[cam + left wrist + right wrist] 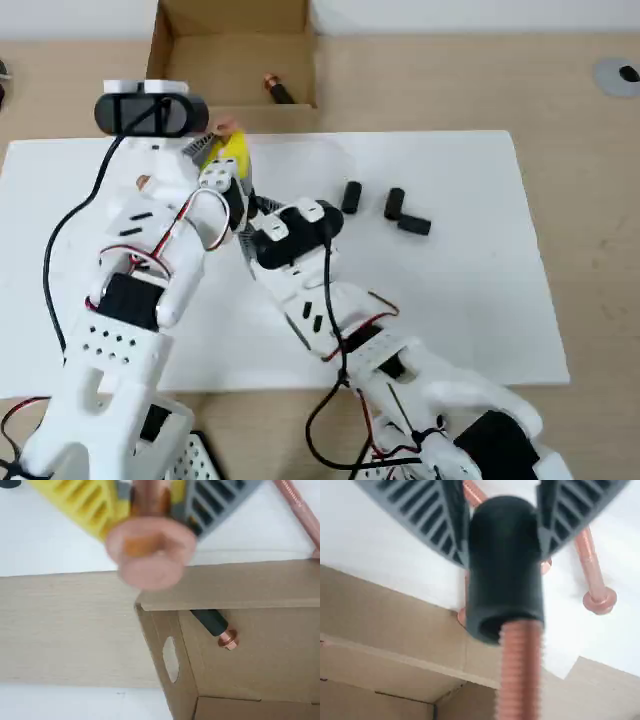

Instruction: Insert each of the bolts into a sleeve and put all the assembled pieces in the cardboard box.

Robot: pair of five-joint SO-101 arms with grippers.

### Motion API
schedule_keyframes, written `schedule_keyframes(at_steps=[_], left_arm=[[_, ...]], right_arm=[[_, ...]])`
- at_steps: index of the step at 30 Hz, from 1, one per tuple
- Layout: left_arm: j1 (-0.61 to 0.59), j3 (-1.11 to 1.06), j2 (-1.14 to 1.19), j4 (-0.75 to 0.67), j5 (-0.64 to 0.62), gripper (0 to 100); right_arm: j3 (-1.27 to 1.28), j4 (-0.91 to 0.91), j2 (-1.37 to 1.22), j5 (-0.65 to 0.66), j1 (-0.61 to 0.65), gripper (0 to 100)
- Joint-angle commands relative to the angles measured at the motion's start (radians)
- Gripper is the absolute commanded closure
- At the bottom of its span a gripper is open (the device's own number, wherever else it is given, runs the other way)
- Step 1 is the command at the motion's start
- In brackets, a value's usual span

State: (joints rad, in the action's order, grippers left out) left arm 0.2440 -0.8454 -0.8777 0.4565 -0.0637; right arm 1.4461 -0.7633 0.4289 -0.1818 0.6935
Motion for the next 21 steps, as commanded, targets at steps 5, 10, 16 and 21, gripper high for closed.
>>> schedule_keyframes(at_steps=[5,10,16,21], left_arm=[[0.023,-0.052,-0.036,-0.043,-0.002,99],[0.014,-0.091,-0.036,-0.121,0.018,99],[0.015,-0.169,-0.036,-0.212,0.021,99],[0.006,-0.198,-0.038,-0.261,0.015,99]], right_arm=[[-0.058,-0.025,0.007,-0.006,-0.016,98.7],[-0.058,-0.025,0.007,-0.006,-0.016,98.7],[-0.058,-0.025,0.008,-0.006,-0.016,98.7],[-0.058,-0.023,0.007,-0.006,-0.016,98.7]])
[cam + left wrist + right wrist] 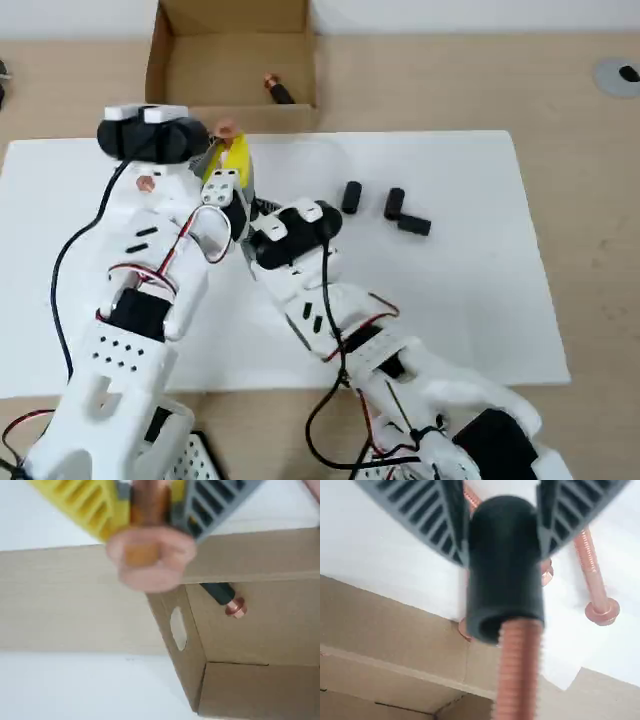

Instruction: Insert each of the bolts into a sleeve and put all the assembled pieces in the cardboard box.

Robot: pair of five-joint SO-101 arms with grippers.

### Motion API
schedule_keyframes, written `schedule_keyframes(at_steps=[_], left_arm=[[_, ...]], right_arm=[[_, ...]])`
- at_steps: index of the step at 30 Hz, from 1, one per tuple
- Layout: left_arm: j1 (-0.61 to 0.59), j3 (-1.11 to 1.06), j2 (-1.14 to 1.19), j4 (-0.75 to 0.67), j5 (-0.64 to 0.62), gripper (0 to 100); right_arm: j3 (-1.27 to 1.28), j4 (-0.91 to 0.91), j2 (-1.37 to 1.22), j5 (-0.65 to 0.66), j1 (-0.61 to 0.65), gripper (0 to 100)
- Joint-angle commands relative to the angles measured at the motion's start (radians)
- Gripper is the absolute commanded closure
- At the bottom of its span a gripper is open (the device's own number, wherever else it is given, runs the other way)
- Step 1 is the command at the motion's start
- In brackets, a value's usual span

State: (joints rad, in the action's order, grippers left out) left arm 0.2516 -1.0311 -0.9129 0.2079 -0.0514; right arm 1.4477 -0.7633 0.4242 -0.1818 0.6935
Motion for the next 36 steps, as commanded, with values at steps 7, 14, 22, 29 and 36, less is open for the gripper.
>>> schedule_keyframes(at_steps=[7,14,22,29,36], left_arm=[[-0.003,-0.011,-0.002,-0.008,-0.020,99],[-0.029,-0.014,-0.085,0.028,-0.015,99],[0.000,-0.014,-0.320,0.275,0.087,99],[0.000,-0.009,-0.446,0.298,0.210,99],[-0.021,-0.046,-0.593,0.144,0.219,99]], right_arm=[[-0.059,-0.023,0.012,-0.006,-0.018,98.7],[-0.059,-0.023,0.012,-0.006,-0.019,98.7],[-0.059,-0.021,0.010,-0.006,-0.021,98.7],[-0.102,0.087,0.012,-0.011,-0.021,98.7],[-0.107,0.087,0.012,-0.011,-0.021,98.7]])
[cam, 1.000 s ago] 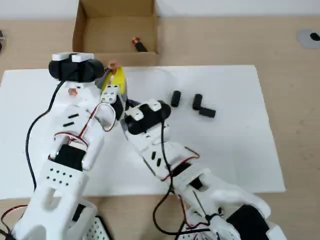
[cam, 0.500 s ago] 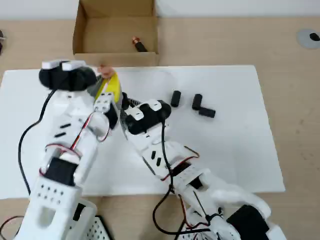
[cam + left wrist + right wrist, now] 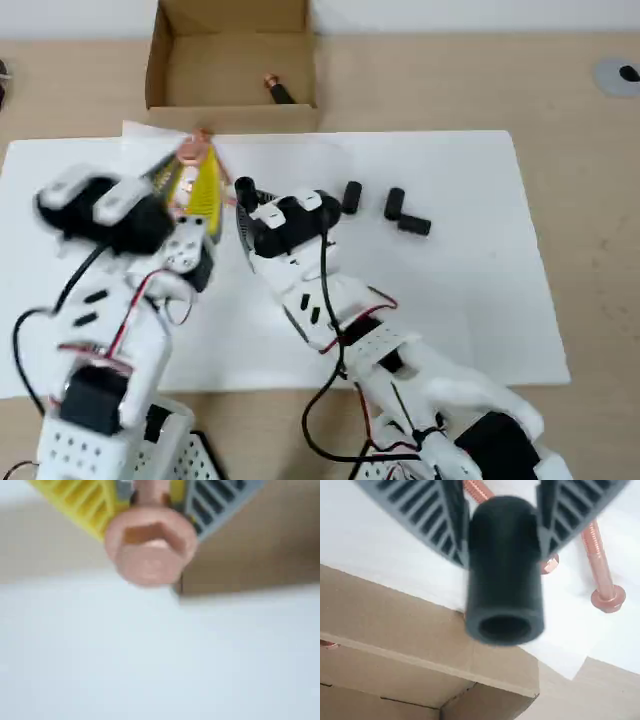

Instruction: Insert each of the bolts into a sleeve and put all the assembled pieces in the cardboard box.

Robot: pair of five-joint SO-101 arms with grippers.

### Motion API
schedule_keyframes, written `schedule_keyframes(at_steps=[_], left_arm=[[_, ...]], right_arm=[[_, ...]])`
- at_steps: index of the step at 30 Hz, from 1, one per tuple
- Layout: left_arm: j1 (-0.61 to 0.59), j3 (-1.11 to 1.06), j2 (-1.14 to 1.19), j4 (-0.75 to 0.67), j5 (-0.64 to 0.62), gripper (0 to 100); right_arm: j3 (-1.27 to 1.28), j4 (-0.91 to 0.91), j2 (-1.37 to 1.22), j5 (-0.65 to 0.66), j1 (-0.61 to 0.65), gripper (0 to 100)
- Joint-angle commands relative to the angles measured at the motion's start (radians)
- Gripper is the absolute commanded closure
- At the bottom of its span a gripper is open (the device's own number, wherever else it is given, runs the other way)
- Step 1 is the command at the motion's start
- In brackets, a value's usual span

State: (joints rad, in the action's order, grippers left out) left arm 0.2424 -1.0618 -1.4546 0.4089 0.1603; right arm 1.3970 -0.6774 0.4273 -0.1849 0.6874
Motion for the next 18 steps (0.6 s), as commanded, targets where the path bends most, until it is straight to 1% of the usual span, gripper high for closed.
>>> schedule_keyframes(at_steps=[1,4,7,10,13,16,18], left_arm=[[-0.015,-0.035,-0.062,-0.064,0.002,99],[-0.011,-0.114,-0.088,-0.094,-0.012,99],[-0.018,-0.158,-0.093,-0.141,-0.092,99],[-0.017,-0.187,-0.091,-0.155,-0.149,99],[-0.017,-0.206,-0.091,-0.201,-0.161,99],[-0.012,-0.199,-0.091,-0.206,-0.164,99],[-0.011,-0.199,-0.091,-0.206,-0.201,99]], right_arm=[[-0.056,0.002,0.008,-0.008,-0.015,98.7],[-0.056,0.002,0.008,-0.008,-0.015,98.7],[-0.056,0.002,0.007,-0.008,-0.015,98.7],[-0.056,0.003,0.007,-0.006,-0.015,98.7],[-0.056,0.003,0.007,-0.006,-0.015,98.7],[-0.056,0.003,0.007,-0.003,-0.015,98.7],[-0.056,0.003,0.007,-0.003,-0.015,98.7]])
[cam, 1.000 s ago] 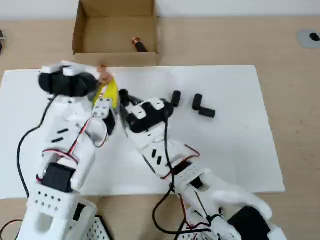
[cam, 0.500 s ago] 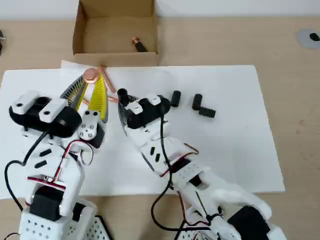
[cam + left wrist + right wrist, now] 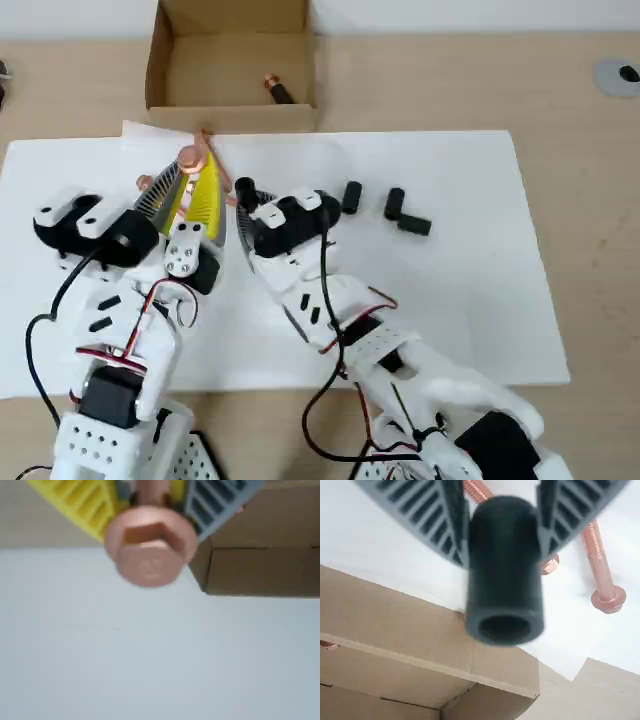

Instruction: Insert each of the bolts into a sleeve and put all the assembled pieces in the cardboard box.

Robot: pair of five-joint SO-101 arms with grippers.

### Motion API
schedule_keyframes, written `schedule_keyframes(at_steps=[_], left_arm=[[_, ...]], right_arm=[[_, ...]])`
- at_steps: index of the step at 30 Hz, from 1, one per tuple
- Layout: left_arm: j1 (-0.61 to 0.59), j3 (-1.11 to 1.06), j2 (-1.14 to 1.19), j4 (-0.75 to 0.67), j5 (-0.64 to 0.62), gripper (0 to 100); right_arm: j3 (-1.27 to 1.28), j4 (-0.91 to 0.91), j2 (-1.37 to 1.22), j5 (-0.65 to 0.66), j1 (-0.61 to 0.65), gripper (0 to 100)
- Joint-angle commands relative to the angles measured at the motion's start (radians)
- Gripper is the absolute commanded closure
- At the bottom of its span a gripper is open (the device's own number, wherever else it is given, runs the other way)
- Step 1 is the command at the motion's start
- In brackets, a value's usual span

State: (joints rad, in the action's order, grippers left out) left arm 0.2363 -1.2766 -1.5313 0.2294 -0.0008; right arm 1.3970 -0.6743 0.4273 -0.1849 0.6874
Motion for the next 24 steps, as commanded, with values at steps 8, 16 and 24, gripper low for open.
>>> schedule_keyframes(at_steps=[8,16,24], left_arm=[[0.015,0.017,-0.015,-0.021,-0.061,99],[0.018,0.011,-0.015,-0.018,-0.061,99],[0.040,0.035,-0.015,0.104,-0.078,99]], right_arm=[[-0.056,-0.005,0.007,0.025,-0.010,98.7],[-0.050,-0.005,0.007,0.034,-0.015,98.7],[-0.056,-0.005,0.007,0.034,-0.015,98.7]])
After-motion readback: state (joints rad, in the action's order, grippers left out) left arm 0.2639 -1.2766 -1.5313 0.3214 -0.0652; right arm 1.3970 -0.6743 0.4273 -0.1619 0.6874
